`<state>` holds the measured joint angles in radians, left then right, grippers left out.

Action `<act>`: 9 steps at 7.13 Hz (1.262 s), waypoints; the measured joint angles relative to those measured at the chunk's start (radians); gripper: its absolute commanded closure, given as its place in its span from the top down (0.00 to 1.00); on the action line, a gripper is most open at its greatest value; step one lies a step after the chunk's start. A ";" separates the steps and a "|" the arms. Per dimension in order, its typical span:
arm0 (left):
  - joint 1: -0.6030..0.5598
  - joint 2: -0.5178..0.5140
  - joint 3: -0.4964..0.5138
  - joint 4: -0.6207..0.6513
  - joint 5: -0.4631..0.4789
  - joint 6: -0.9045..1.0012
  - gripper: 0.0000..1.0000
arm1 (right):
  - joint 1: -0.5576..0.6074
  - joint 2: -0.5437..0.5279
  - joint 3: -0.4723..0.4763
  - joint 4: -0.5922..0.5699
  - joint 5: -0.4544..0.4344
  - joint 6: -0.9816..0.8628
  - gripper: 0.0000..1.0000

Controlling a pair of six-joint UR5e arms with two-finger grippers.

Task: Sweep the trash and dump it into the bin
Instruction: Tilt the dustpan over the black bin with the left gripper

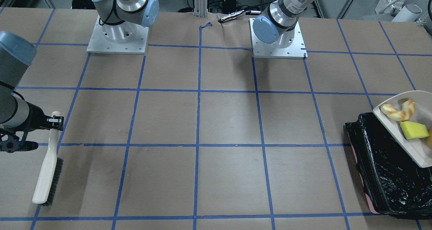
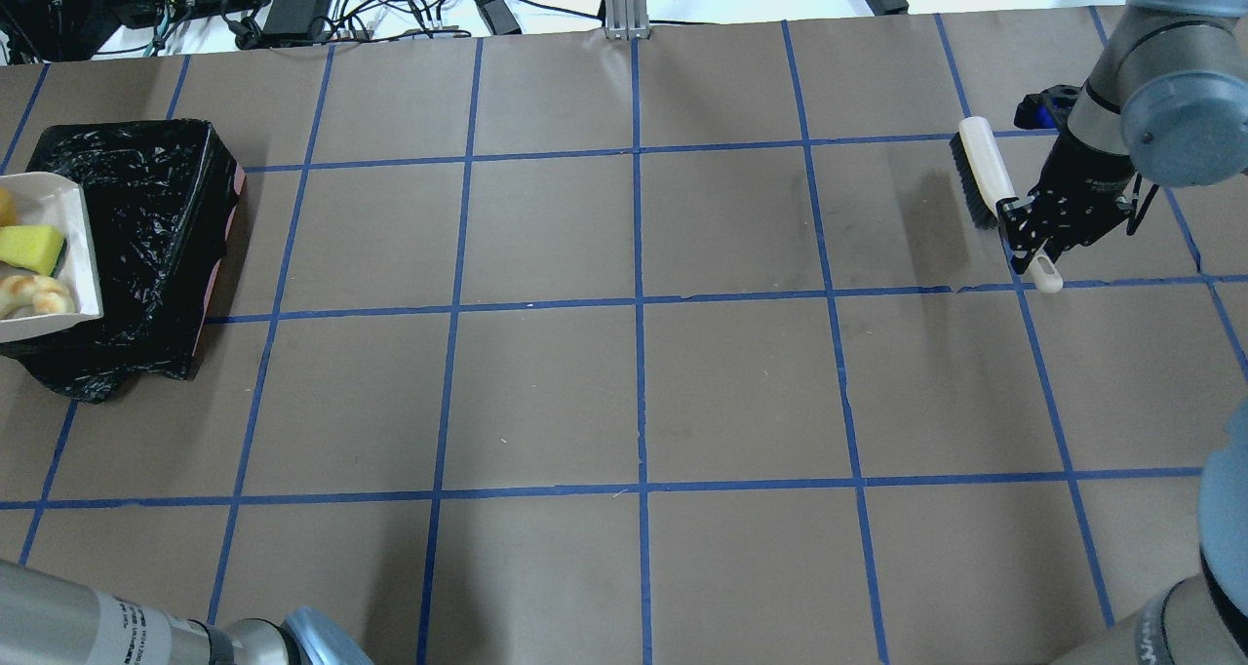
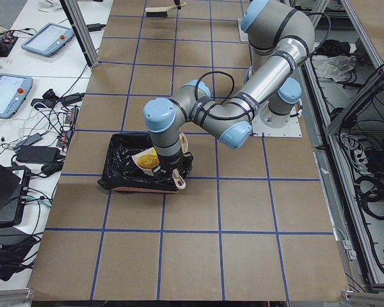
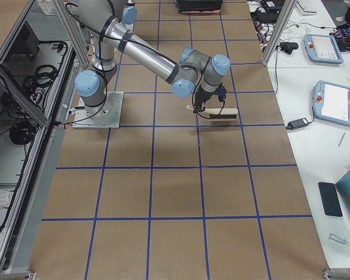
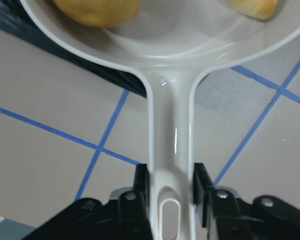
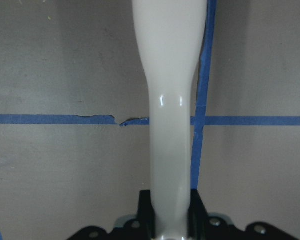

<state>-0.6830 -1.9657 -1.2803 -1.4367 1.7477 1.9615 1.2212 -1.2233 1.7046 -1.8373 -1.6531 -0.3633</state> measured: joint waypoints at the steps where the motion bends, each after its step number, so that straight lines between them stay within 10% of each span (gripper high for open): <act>1: 0.004 -0.003 0.001 -0.003 0.026 0.003 0.00 | 0.000 0.003 0.000 -0.009 -0.002 -0.005 0.00; 9: -0.091 -0.038 0.050 0.072 0.200 0.204 0.00 | -0.005 0.039 0.001 -0.042 -0.001 0.029 0.00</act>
<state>-0.7743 -2.0040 -1.2302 -1.3642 1.9480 2.1655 1.2165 -1.1847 1.7056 -1.8792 -1.6545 -0.3344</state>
